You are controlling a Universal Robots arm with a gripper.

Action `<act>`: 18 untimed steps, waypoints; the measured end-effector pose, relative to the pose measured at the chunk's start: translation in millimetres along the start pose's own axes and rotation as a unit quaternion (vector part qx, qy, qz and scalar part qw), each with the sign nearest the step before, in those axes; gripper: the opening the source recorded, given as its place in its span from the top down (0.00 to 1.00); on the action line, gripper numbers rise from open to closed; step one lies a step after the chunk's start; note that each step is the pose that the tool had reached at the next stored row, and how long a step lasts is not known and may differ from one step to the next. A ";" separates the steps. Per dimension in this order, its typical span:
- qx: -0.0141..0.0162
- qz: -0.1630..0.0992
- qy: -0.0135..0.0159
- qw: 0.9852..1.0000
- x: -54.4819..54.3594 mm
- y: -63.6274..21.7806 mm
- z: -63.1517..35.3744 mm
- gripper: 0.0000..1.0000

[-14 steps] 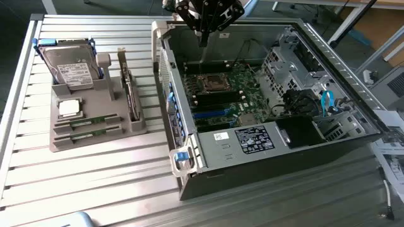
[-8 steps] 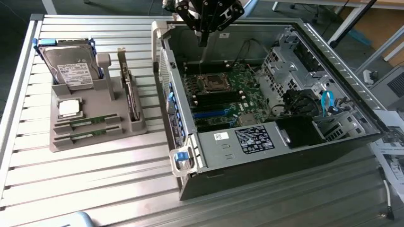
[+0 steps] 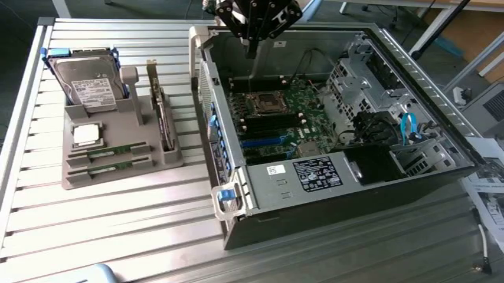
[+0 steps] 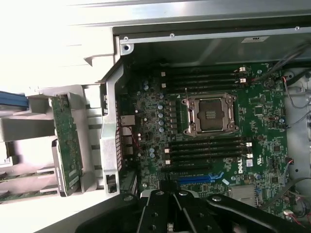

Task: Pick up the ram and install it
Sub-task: 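Reach for the ram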

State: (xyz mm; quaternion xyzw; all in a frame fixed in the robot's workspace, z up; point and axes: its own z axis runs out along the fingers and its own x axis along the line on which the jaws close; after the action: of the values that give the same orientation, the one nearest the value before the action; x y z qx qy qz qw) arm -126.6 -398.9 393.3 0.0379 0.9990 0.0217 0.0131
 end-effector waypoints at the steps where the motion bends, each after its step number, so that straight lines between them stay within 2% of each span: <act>1: 0.000 0.000 0.000 1.000 0.5 0.0 0.0 0.90; 18: 0.000 0.000 0.000 1.000 6.9 -0.5 -0.2 0.90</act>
State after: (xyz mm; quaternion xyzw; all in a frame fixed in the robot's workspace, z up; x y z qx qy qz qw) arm -133.5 -398.9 393.3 0.0379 0.9990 0.0217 0.0131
